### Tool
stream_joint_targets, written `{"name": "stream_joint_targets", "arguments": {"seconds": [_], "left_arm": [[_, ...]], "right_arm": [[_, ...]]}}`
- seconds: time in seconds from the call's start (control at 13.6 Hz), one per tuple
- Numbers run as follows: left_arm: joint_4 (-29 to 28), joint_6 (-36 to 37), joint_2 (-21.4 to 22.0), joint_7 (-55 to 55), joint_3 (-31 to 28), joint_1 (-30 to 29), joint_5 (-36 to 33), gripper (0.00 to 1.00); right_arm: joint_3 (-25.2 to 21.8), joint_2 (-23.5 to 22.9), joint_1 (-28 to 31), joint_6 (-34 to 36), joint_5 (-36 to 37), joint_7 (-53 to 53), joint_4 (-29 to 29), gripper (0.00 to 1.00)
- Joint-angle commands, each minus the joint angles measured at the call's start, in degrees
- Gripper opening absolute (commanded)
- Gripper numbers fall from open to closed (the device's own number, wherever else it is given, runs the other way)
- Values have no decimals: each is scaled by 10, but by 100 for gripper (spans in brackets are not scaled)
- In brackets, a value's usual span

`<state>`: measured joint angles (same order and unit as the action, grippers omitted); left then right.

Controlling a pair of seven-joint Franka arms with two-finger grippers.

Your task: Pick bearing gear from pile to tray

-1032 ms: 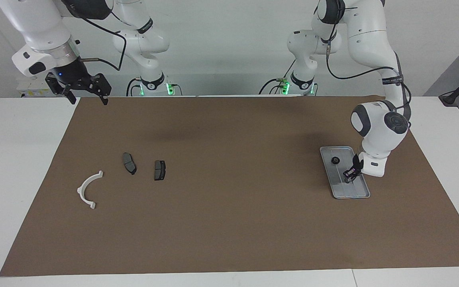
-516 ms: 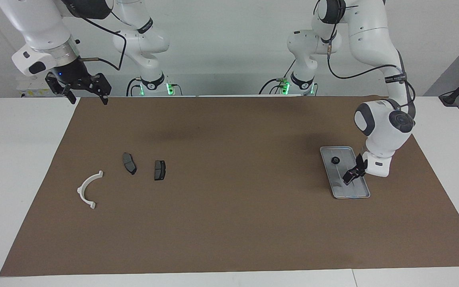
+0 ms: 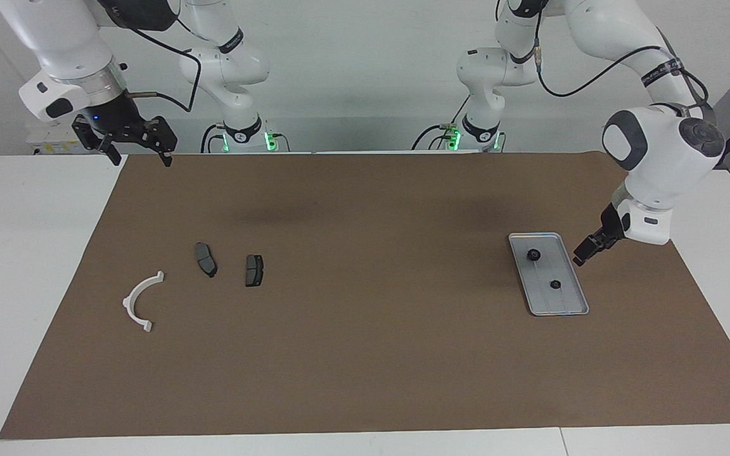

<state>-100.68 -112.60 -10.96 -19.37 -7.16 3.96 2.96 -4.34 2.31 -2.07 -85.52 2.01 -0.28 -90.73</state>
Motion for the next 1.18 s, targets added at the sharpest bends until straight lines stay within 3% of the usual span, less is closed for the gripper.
{"name": "stream_joint_targets", "arguments": {"seconds": [0.0,0.52,0.81,1.11], "left_arm": [[2,35,24,6,7,1,2,100],[56,144,67,47,7,1,1,100],[50,190,111,56,7,-4,2,100],[9,180,131,79,14,-22,2,100]], "right_arm": [[2,13,6,-3,-2,-8,-15,100],[2,13,6,-3,-2,-8,-14,100],[2,13,6,-3,-2,-8,-15,100],[2,13,6,-3,-2,-9,-15,100]]}}
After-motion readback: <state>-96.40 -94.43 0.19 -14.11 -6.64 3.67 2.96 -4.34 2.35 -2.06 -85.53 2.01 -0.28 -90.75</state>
